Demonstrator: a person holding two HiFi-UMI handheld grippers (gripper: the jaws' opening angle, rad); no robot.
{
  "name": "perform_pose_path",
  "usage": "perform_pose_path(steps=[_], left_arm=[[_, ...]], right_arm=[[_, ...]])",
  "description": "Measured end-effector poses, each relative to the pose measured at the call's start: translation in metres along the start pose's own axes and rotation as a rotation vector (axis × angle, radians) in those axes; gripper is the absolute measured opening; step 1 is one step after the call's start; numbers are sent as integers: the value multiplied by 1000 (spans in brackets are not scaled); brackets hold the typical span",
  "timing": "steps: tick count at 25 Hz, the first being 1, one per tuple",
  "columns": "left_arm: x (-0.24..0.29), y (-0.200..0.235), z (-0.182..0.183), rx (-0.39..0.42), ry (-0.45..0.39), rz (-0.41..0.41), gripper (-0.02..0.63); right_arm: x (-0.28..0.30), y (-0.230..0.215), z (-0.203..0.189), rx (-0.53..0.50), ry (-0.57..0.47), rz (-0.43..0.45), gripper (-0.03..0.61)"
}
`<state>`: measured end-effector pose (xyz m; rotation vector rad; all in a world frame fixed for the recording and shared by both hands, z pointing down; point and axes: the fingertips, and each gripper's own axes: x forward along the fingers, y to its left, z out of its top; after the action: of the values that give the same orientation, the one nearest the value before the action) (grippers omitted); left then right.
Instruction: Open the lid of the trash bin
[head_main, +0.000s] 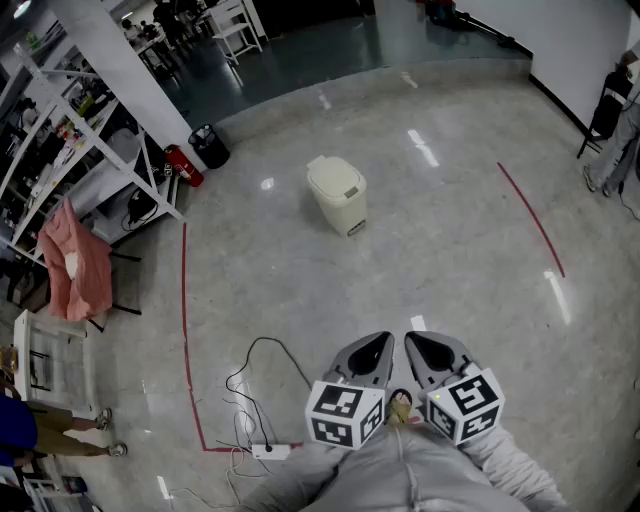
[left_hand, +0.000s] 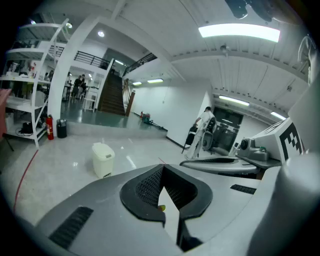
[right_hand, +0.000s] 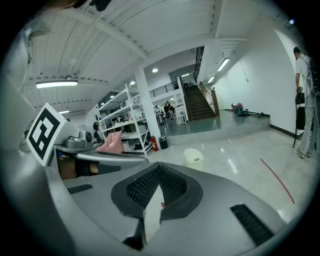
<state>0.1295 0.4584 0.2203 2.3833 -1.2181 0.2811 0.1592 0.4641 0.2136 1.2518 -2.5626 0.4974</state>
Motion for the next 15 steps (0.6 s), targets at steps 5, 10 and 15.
perform_pose_path(steps=[5,10,15], left_arm=[[-29,-6,5,17,-35,30,3],[-43,-4,2,35,-35,33,3],[-55,-1,-1,38,-43,44,3]], right_arm=[[-18,19,-1,-32,3,0,-6],[-20,32,4,-45,-9,13,-5],[-20,49,2,-72,0,42,-6]])
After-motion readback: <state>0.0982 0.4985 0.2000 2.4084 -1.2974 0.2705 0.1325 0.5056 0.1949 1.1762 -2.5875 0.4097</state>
